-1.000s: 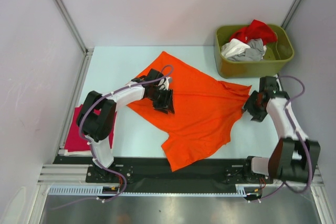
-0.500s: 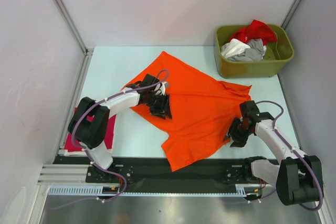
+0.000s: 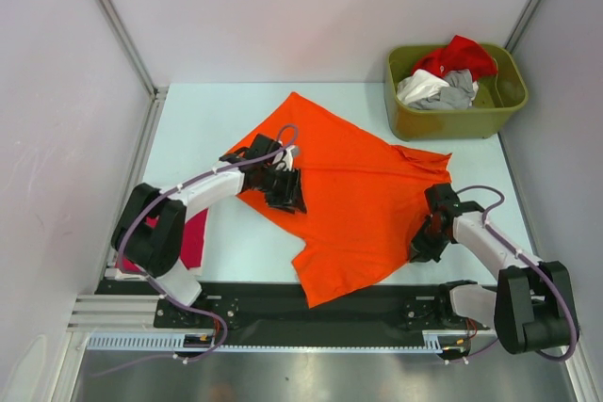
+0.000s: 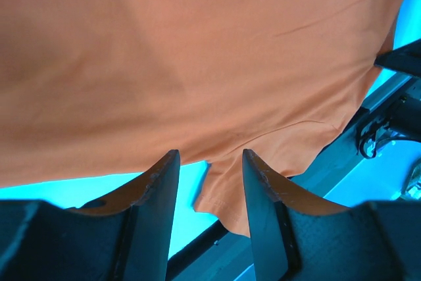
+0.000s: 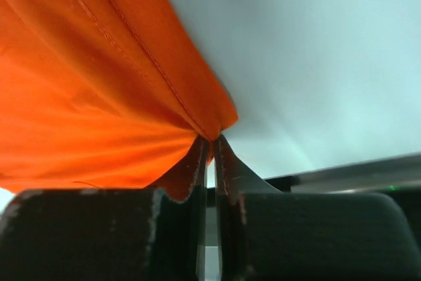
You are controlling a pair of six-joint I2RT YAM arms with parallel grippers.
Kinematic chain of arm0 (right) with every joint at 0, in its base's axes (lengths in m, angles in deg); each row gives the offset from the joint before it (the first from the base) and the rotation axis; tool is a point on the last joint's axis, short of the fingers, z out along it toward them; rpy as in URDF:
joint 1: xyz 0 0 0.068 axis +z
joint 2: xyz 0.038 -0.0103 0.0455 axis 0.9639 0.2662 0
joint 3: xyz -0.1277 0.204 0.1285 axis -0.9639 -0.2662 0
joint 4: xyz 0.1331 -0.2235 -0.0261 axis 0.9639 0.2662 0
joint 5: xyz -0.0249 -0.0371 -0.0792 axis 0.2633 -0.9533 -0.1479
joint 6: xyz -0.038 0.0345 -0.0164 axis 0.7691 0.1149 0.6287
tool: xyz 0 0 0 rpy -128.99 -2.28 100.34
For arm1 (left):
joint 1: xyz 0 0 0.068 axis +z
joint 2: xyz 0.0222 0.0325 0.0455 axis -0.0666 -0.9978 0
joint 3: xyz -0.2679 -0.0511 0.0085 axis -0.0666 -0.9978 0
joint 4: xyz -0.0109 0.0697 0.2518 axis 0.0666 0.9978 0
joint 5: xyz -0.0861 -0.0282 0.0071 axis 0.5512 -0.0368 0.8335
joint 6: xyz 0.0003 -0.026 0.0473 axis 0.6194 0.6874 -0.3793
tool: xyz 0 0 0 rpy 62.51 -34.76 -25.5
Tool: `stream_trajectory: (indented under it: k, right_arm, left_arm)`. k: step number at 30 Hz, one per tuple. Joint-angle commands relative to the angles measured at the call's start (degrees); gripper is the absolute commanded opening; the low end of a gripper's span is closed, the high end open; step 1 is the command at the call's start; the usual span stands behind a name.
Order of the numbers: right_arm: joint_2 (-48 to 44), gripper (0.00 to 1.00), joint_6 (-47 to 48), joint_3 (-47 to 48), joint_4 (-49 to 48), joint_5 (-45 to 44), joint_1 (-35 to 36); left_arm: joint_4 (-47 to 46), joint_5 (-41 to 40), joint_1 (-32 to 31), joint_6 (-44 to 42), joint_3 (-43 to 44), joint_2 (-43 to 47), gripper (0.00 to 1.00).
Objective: Fold and stack the t-shirts
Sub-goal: Flatten the tshirt out, then fold the tshirt
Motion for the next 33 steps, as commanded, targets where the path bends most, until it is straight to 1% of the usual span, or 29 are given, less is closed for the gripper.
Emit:
stream_trajectory:
  k: [1,2,4,5,6,8,13,14,15,16,17,19,20,21,22,23,24,25,26,27,28,29,30,31,33]
  right_arm:
    - [-2.9,0.06,-4.3,0.8,5.6,-5.8,2.9]
    - [-3.2,0.06,-5.4,1.1,6.1,-8.1,4.0]
    - [-2.6,0.07,-6.0,2.1,7.5,-9.5,4.9]
    - [-1.9,0.08,-5.8,2.2,7.6,-9.8,4.8]
    - [-1.2,0.12,-5.3,2.2,7.3,-9.8,4.8]
    - [0.6,0.13,-4.6,2.6,7.4,-9.6,4.8]
    - [-1.0,0.15,-5.2,3.2,8.6,-10.6,5.5]
    - [-0.8,0.17,-5.0,3.3,8.6,-10.7,5.4]
    - [-0.4,0.24,-4.6,3.6,8.6,-10.5,5.4]
    - [-0.1,0.29,-3.6,4.2,8.6,-10.2,5.4]
    - [0.5,0.40,-1.4,6.0,9.0,-9.9,5.5]
    - [0.3,0.48,1.4,8.9,10.5,-10.6,6.0]
    - [-0.1,0.52,3.0,10.4,10.9,-10.5,6.8]
    - [-1.3,0.57,5.5,13.8,12.0,-10.8,7.6]
    - [-2.0,0.59,6.3,15.5,12.9,-11.6,8.6]
    - [-2.7,0.62,7.0,17.4,13.6,-11.9,9.7]
    - [-4.3,0.68,8.0,18.8,13.6,-11.3,12.8]
    - [-4.9,0.73,10.8,21.0,12.8,-8.6,14.5]
    - [-5.3,0.74,12.2,21.7,11.6,-6.6,16.5]
    - [-5.6,0.74,13.1,22.2,8.5,-4.7,20.5]
    - [-5.4,0.74,14.9,22.6,6.9,-2.1,23.1]
    - [-5.2,0.73,15.3,22.6,3.8,-1.8,25.4]
    - [-4.5,0.72,15.5,22.8,2.5,-1.8,27.6]
    - [-2.9,0.71,15.8,23.4,1.4,-1.6,32.0]
    - [-0.8,0.69,16.2,24.4,-0.8,-1.9,36.2]
  left_arm:
    - [0.4,-1.5,1.3,-1.6,0.7,4.6,0.48]
    - [0.4,-1.7,2.3,-1.6,0.5,5.2,0.49]
    - [0.6,-1.4,3.4,-1.8,0.2,6.2,0.49]
    - [0.9,-1.4,4.6,-1.8,0.2,6.6,0.49]
    - [1.1,-1.5,5.3,-2.1,0.2,6.8,0.49]
    - [1.5,-2.3,7.5,-2.6,0.2,7.8,0.49]
    - [2.5,-4.6,12.7,-3.0,0.0,9.6,0.50]
    - [2.7,-6.6,14.6,-3.0,0.1,10.0,0.51]
    - [3.3,-8.0,15.5,-2.9,0.3,10.2,0.52]
    - [4.3,-9.1,16.4,-3.0,0.8,10.2,0.53]
    - [4.7,-12.3,18.2,-3.0,1.1,10.2,0.53]
    - [5.7,-16.0,19.9,-3.2,2.1,10.0,0.54]
    - [6.2,-19.1,21.8,-3.2,2.5,9.7,0.54]
    - [6.7,-20.4,23.0,-2.5,3.0,9.3,0.54]
    - [6.9,-21.2,24.2,-2.1,3.2,8.9,0.54]
    - [6.7,-21.3,26.8,-1.8,3.4,8.5,0.54]
    - [6.6,-21.2,28.0,-1.5,3.6,7.9,0.54]
    - [6.3,-21.4,29.2,-1.4,4.4,6.3,0.53]
    - [6.3,-21.8,31.7,-1.5,5.0,5.3,0.53]
    - [6.2,-21.7,32.6,-1.8,5.6,4.3,0.53]
    - [5.3,-21.1,34.5,-2.2,6.6,2.4,0.53]
    - [4.8,-19.7,35.2,-2.7,7.1,1.4,0.53]
    - [4.4,-18.9,35.9,-3.6,7.7,0.4,0.53]
    - [3.9,-17.8,36.5,-3.9,8.7,-0.8,0.53]
    - [3.7,-16.1,37.2,-6.0,10.3,-4.4,0.52]
